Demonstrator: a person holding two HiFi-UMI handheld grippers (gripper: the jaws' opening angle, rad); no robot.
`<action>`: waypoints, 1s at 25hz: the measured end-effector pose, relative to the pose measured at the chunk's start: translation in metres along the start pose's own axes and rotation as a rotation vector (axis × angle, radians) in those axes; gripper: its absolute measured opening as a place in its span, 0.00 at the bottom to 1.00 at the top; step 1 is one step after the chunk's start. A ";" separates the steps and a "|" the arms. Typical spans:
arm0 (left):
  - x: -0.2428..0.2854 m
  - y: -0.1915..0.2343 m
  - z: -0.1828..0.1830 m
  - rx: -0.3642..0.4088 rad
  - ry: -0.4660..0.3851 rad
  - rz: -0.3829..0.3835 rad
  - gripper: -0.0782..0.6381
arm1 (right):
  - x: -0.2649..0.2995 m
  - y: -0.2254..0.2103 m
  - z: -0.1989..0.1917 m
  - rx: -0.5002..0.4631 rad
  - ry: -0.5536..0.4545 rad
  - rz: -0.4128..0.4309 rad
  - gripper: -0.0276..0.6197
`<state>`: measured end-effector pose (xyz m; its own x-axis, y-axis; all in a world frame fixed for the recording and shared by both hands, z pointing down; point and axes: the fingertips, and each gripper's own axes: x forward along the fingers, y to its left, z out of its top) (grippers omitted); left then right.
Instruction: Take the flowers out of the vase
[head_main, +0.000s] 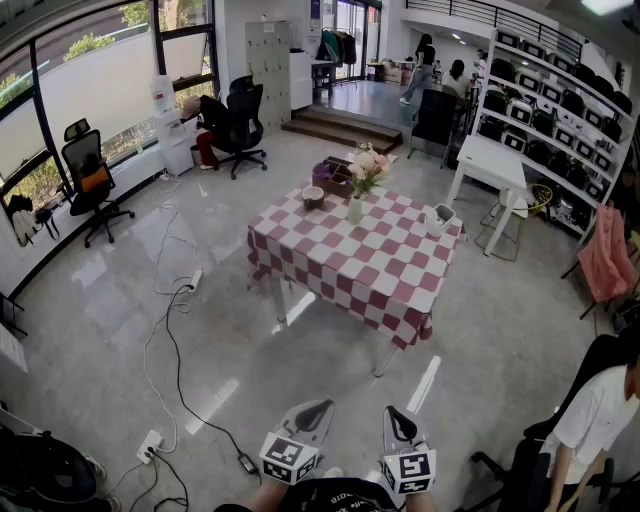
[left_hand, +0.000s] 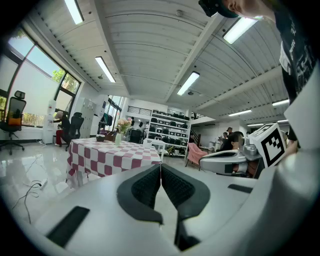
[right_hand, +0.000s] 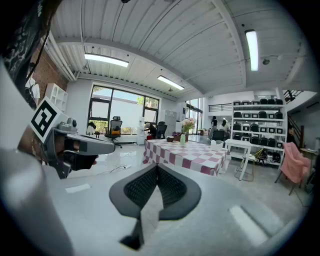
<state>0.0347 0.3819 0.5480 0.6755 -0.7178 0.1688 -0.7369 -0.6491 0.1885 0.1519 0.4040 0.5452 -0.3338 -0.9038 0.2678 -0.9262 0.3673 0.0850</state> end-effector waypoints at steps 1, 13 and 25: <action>0.001 -0.001 0.000 -0.001 -0.001 0.001 0.13 | 0.000 0.000 -0.001 0.000 0.001 0.003 0.05; 0.009 -0.009 -0.004 0.004 0.002 0.000 0.13 | -0.001 -0.018 -0.002 0.044 -0.029 -0.013 0.05; 0.021 -0.003 -0.005 -0.002 0.014 0.002 0.13 | 0.008 -0.026 -0.004 0.048 -0.019 -0.010 0.05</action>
<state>0.0512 0.3705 0.5552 0.6741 -0.7156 0.1829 -0.7384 -0.6471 0.1899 0.1737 0.3885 0.5486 -0.3272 -0.9116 0.2487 -0.9368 0.3475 0.0414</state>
